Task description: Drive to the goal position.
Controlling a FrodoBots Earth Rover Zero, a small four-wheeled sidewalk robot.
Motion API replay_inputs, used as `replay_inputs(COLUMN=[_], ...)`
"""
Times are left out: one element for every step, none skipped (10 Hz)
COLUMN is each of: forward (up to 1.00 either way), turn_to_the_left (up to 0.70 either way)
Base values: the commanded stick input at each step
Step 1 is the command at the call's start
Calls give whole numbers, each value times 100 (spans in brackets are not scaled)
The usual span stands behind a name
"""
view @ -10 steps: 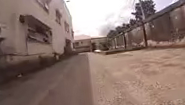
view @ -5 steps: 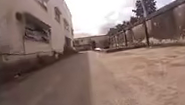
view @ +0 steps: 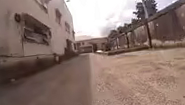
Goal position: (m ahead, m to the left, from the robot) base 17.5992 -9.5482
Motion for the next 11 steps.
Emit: replay_inputs(forward=[50,50,50,50,50,50,50,50,50,50,50], turn_to_the_left=[5,5,5,5,5,5,5,5,5,5,5])
